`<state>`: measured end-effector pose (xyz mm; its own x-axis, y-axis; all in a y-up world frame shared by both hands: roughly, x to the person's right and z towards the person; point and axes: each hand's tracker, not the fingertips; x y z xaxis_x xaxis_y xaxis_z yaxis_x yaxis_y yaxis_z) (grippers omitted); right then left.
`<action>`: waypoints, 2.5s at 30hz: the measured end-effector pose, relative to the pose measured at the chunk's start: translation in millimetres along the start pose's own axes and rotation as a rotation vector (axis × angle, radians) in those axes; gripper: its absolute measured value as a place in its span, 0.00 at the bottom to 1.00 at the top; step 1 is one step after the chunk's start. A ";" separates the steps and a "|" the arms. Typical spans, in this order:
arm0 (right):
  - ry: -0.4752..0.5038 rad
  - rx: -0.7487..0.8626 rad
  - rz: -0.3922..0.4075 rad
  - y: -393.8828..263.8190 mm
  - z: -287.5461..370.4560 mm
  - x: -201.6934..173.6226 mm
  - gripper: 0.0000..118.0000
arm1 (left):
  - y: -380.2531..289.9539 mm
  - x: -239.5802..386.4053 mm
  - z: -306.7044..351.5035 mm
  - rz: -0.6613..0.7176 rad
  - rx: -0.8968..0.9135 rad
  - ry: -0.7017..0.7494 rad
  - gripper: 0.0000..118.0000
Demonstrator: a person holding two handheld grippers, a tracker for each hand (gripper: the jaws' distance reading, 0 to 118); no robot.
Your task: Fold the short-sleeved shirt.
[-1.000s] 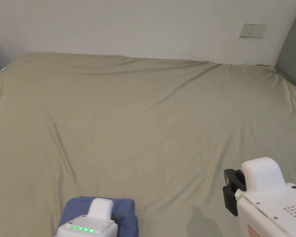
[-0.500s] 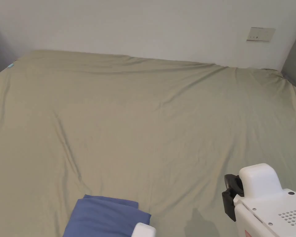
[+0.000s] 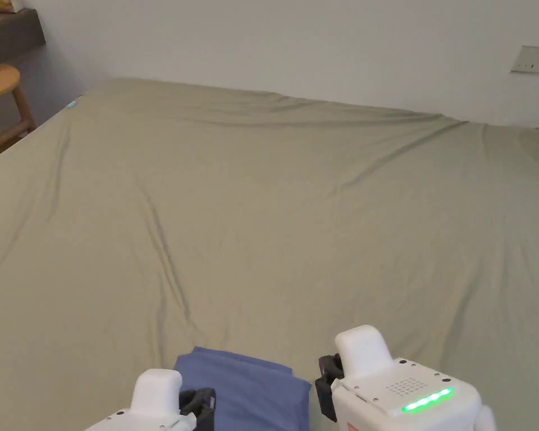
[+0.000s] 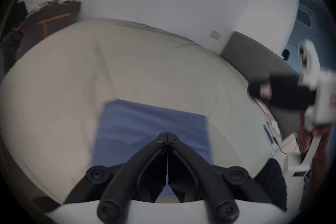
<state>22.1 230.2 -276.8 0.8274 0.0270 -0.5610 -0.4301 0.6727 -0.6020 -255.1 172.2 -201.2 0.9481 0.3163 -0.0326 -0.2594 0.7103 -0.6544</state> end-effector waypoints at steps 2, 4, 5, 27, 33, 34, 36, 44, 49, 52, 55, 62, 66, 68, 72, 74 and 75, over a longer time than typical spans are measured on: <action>0.045 -0.099 0.013 -11.2 -33.7 -10.8 0.02 | 6.0 -26.8 2.9 0.029 0.003 0.047 0.00; 0.061 -0.206 0.031 -28.4 -66.8 -20.1 0.02 | 11.6 -50.6 5.9 0.057 -0.003 0.060 0.00; 0.064 -0.260 0.048 -36.0 -79.9 -23.5 0.02 | 13.6 -57.6 6.5 0.065 -0.007 0.060 0.00; 0.120 -0.283 0.049 -44.4 -91.7 -12.8 0.02 | -9.7 -88.2 -139.2 0.507 -0.516 -0.419 0.25; 0.101 -0.145 -0.066 -23.0 -61.3 6.3 0.02 | 9.6 -63.9 -110.5 0.285 -0.458 -0.294 0.25; 0.069 -0.105 -0.077 -15.3 -50.9 10.1 0.02 | 13.1 -59.0 -105.5 0.232 -0.459 -0.257 0.25; -0.010 -0.012 -0.071 2.7 -25.6 18.7 0.02 | 18.7 -48.4 -95.2 0.151 -0.455 -0.183 0.25; -0.280 0.281 -0.016 56.7 61.3 17.5 0.02 | 35.0 -40.8 -64.5 -0.080 -0.374 0.031 0.25; -0.335 0.371 -0.022 68.9 86.5 -3.2 0.02 | 41.8 -76.2 -51.0 -0.156 -0.344 0.204 0.25; -0.359 0.402 0.000 71.6 89.2 -16.4 0.02 | 48.3 -103.3 -45.8 -0.159 -0.317 0.291 0.25; -0.356 0.420 0.002 72.9 88.1 -27.1 0.02 | 59.1 -134.6 -40.1 -0.271 -0.300 0.397 0.25; -0.366 0.399 0.022 76.0 70.5 -41.7 0.02 | 88.4 -239.7 -12.3 -0.285 -0.281 0.640 0.25; -0.365 0.360 0.020 78.8 54.2 -44.6 0.02 | 101.6 -303.0 2.1 -0.274 -0.291 0.733 0.25; -0.370 0.339 0.026 79.6 46.1 -46.8 0.02 | 107.0 -327.8 5.4 -0.264 -0.304 0.752 0.25; -0.374 0.296 0.034 80.8 28.7 -49.6 0.02 | 122.3 -361.8 7.3 -0.262 -0.323 0.775 0.25; -0.376 0.275 0.039 81.4 21.2 -50.5 0.02 | 128.9 -372.1 4.3 -0.253 -0.340 0.785 0.25; -0.375 0.269 0.040 81.3 19.9 -52.0 0.02 | 131.9 -376.9 3.0 -0.256 -0.368 0.773 0.25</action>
<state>-48.7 298.2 -285.2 0.9069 0.2890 -0.3067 -0.3963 0.8323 -0.3876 -647.3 148.6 -273.0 0.8625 -0.4311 -0.2651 -0.0733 0.4119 -0.9083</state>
